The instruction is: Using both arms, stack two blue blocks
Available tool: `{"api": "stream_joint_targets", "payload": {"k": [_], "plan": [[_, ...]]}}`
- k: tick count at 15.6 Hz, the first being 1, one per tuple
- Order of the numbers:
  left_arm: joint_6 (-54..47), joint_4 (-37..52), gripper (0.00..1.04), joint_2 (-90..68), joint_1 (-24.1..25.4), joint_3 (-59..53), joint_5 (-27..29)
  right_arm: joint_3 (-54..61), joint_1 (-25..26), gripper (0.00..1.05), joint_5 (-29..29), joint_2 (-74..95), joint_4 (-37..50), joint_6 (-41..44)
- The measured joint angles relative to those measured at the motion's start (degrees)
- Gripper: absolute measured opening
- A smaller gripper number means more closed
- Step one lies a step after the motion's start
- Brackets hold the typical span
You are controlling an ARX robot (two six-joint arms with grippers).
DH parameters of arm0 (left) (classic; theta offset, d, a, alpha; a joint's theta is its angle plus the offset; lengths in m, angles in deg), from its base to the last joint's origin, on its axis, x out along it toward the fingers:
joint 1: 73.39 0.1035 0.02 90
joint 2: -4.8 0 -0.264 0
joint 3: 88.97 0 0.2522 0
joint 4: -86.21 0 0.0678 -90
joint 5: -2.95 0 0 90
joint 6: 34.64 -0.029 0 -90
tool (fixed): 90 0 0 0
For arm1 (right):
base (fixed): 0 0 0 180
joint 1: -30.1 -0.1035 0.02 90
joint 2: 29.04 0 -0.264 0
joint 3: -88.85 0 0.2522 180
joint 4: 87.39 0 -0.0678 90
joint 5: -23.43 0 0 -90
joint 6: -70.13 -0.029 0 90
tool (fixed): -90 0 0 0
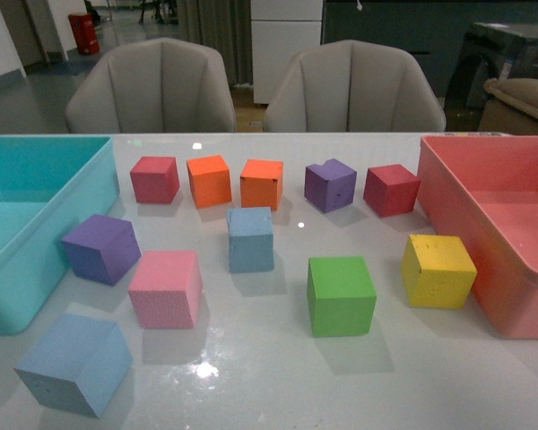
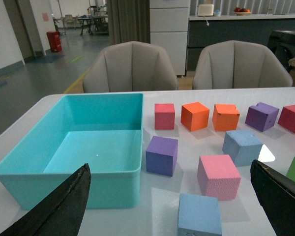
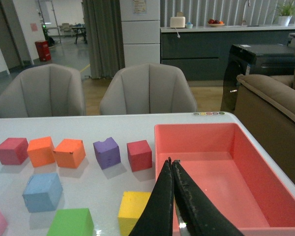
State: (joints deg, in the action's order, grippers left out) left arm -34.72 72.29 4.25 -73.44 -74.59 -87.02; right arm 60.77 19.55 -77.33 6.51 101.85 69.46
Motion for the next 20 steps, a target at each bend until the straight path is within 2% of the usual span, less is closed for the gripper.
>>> {"api": "stream_joint_targets", "payload": {"k": [6,7,8,9,15,16,20], "plan": [[0.0,0.0,0.98,0.0,0.0,0.0,0.0,6.54,4.33,0.02,4.22,-6.27,-1.57,0.31],[0.0,0.0,0.98,0.0,0.0,0.0,0.0,7.32,6.12,0.02,6.58,-8.22,-2.25,0.31],[0.0,0.0,0.98,0.0,0.0,0.0,0.0,8.33,10.23,0.02,10.14,-9.75,-3.06,0.33],[0.0,-0.02,0.98,-0.02,0.0,0.0,0.0,9.35,10.97,0.02,9.97,-11.13,-4.0,0.31],[0.0,0.0,0.98,0.0,0.0,0.0,0.0,12.15,10.56,0.02,10.75,-19.26,-8.94,0.33],[0.0,0.0,0.98,-0.02,0.0,0.0,0.0,13.44,10.56,0.02,10.75,-20.22,-7.02,0.31],[0.0,0.0,0.98,0.0,0.0,0.0,0.0,13.68,10.56,0.02,10.78,-24.83,-12.22,0.33]]}}
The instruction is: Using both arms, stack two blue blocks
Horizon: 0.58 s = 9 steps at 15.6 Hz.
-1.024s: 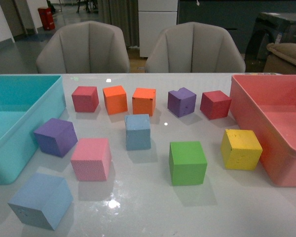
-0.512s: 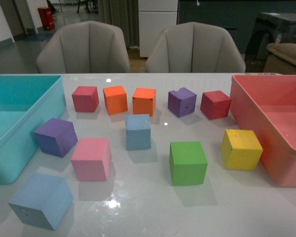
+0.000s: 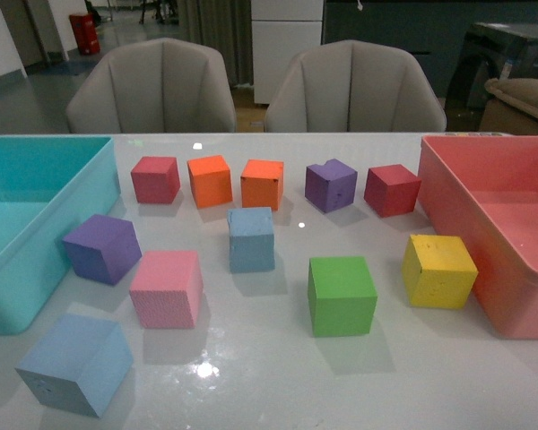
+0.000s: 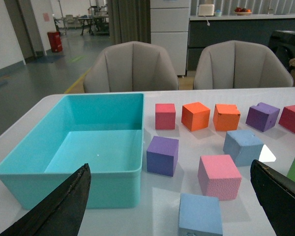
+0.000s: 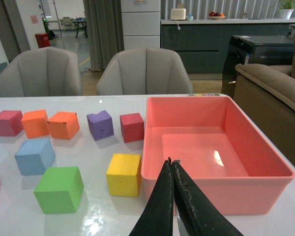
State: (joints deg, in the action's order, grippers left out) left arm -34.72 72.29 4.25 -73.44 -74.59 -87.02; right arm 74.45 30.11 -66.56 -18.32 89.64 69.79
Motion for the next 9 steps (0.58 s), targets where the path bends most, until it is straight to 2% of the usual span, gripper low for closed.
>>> {"api": "stream_joint_targets", "payload": {"k": [1,3,6,7,9], "plan": [[0.0,-0.02,0.98,-0.02,0.0,0.0,0.0,0.0,0.0,0.02,0.0,-0.87,-0.9,0.0],[0.0,0.0,0.98,-0.02,0.0,0.0,0.02,-0.02,0.0,0.02,0.0,-10.34,-10.71,0.0],[0.02,-0.02,0.98,-0.02,0.0,0.0,0.02,-0.02,0.0,0.02,-0.02,-10.47,-10.73,0.0],[0.02,0.02,0.98,0.0,0.0,0.0,0.02,-0.02,0.0,0.06,0.0,-10.47,-10.99,0.02],[0.02,-0.02,0.98,0.0,0.0,0.0,0.0,-0.02,0.0,0.32,0.0,-10.47,-10.99,0.02]]}}
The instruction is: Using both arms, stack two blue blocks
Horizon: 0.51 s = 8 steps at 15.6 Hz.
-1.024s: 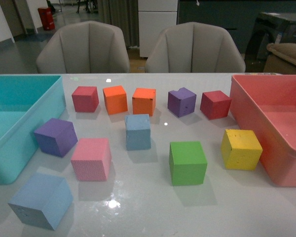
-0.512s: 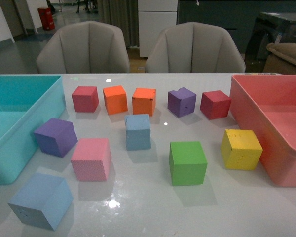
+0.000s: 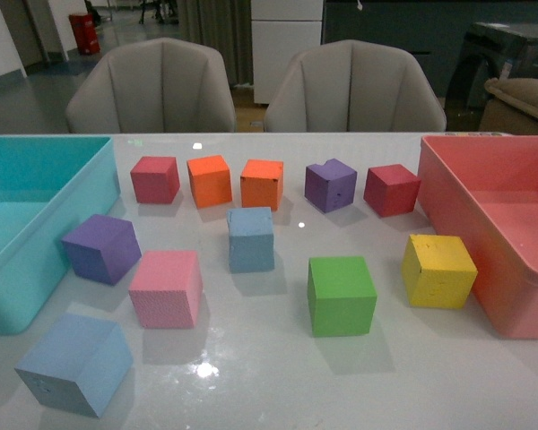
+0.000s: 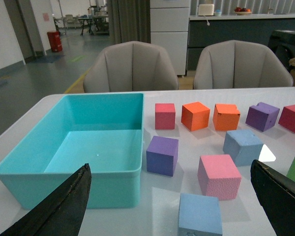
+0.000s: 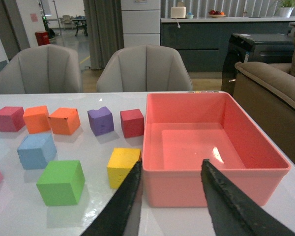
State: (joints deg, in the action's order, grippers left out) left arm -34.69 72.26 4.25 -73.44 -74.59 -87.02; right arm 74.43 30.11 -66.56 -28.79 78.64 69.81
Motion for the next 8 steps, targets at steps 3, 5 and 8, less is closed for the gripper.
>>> {"api": "stream_joint_targets", "payload": {"k": [3,5,8], "plan": [[0.0,0.0,0.98,0.0,0.0,0.0,0.0,0.0,0.0,0.7,0.0,0.0,0.0,0.0],[0.0,0.0,0.98,0.0,0.0,0.0,0.0,0.0,0.0,0.96,0.0,0.0,0.0,0.0],[2.21,-10.19,0.98,-9.31,-9.27,8.13,12.11,0.0,0.0,0.98,0.0,0.0,0.0,0.02]]}}
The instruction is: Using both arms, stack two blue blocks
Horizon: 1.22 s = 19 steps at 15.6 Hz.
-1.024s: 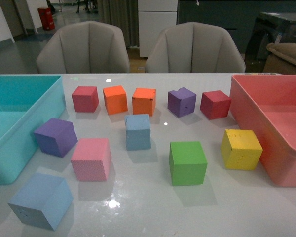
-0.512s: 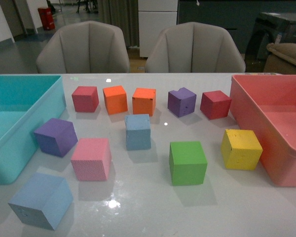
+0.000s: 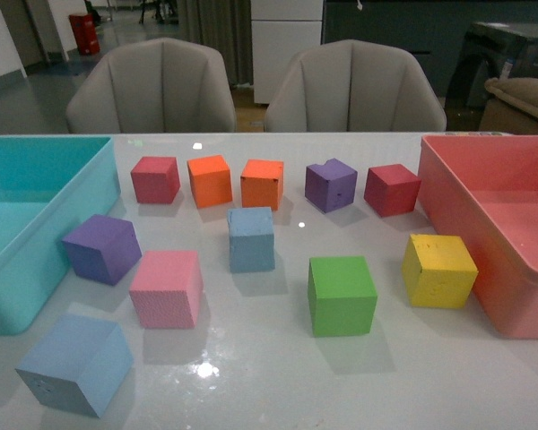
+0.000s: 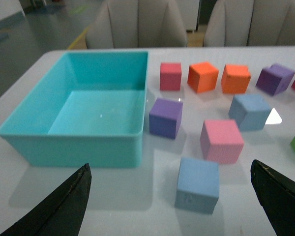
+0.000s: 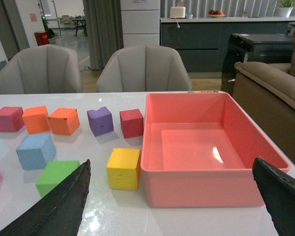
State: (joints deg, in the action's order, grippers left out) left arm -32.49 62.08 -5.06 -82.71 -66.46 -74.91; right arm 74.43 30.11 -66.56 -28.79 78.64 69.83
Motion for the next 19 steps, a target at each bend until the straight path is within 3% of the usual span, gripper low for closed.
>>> {"api": "stream_joint_targets", "payload": {"k": [2,4,8,11,14,19], "plan": [[0.66,1.09,0.98,-0.9,-5.66,4.31,3.56,0.0,0.0,0.98,0.0,0.0,0.0,0.0],[0.94,7.58,0.98,-9.92,-7.43,4.87,0.79,0.0,0.0,0.98,0.0,0.0,0.0,0.0],[3.26,23.54,0.98,-43.56,-3.1,10.86,-11.21,0.0,0.0,0.98,0.0,0.0,0.0,0.0],[2.49,26.21,0.98,-64.76,-0.5,14.73,-15.12,0.0,0.0,0.98,0.0,0.0,0.0,0.0],[0.66,28.09,0.98,-76.22,1.62,18.1,-14.58,0.0,0.0,0.98,0.0,0.0,0.0,0.0],[-0.24,28.52,0.98,-81.57,3.17,19.45,-14.1,0.0,0.0,0.98,0.0,0.0,0.0,0.0]]}}
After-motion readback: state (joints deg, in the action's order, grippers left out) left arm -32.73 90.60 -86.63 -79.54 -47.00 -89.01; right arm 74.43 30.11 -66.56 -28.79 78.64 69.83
